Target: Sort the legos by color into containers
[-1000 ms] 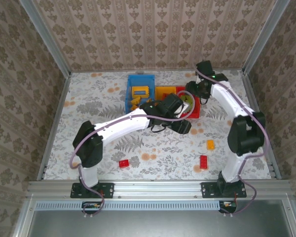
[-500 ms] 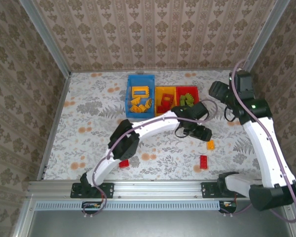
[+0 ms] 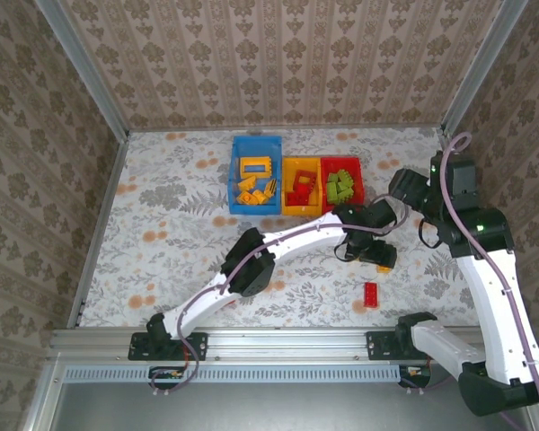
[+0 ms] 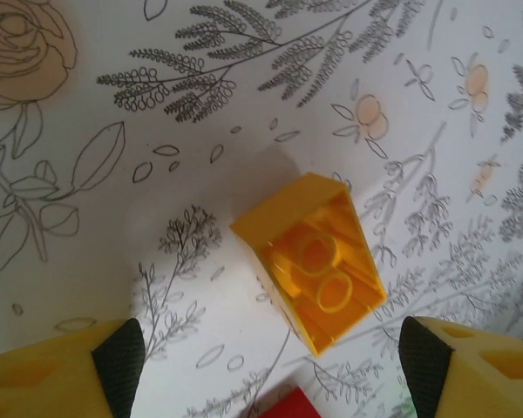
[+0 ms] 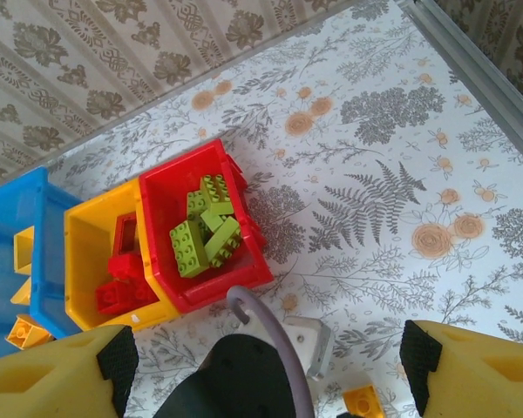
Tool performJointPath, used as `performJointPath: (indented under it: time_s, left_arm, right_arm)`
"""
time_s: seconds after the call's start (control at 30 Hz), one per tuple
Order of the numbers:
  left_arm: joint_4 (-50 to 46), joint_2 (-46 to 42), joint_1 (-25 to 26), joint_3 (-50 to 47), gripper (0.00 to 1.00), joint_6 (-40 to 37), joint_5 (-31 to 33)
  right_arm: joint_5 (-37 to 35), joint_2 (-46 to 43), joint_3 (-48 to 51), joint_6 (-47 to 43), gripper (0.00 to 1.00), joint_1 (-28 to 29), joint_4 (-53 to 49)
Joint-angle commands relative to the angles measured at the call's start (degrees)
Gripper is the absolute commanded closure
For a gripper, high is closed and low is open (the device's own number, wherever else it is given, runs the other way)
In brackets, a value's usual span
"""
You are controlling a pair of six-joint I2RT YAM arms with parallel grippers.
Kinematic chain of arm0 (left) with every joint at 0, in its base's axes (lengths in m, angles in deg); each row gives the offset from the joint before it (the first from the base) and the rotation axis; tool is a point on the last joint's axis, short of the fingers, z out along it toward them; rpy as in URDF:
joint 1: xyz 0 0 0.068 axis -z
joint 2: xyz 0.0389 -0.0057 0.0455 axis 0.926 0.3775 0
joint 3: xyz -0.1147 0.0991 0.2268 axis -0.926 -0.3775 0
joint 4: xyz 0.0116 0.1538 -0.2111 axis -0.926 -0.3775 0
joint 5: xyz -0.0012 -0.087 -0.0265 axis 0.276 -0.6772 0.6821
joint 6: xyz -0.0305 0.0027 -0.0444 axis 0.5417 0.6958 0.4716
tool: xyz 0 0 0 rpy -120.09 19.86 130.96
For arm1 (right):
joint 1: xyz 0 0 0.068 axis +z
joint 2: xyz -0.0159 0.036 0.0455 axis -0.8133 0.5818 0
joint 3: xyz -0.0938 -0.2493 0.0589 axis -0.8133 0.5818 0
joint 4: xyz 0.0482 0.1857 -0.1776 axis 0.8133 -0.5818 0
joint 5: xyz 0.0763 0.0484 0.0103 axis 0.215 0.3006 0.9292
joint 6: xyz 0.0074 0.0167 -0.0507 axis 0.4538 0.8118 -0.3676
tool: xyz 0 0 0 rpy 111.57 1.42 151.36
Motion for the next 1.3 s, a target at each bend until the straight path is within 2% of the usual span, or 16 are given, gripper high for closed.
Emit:
performJointPath:
  time_s: [0.0,0.23,0.43,0.73,0.97,1.27]
  left_arm:
    - [-0.65,1.65,1.23,3.50,0.21,1.94,2.76]
    - [-1.40,3.64,2.87,4.79,0.24,1.19,9.27]
    - [-3.05,7.55,3.82,9.93,0.28,-0.44,10.71]
    - [-9.85,8.80,4.20,10.85,0.44,-2.60,16.81]
    - [-13.62,5.18,3.84,7.82,0.63,-5.19,24.32]
    - [-13.29,-0.83,3.06,2.54,0.72,-8.07,28.55]
  right_arm:
    - [0.92,-1.35,0.99,-0.68,0.18,-0.28,-2.46]
    - [2.19,-2.24,2.61,-0.39,0.17,-0.28,-2.18]
    - [2.37,-3.10,3.47,-0.22,0.17,-0.28,-2.53]
    - [2.53,-3.46,3.77,-0.07,0.17,-0.29,-2.79]
    - [3.70,-2.99,4.51,0.10,0.18,-0.34,-1.92]
    - [6.05,-4.49,5.35,-1.27,0.21,-0.29,-2.51]
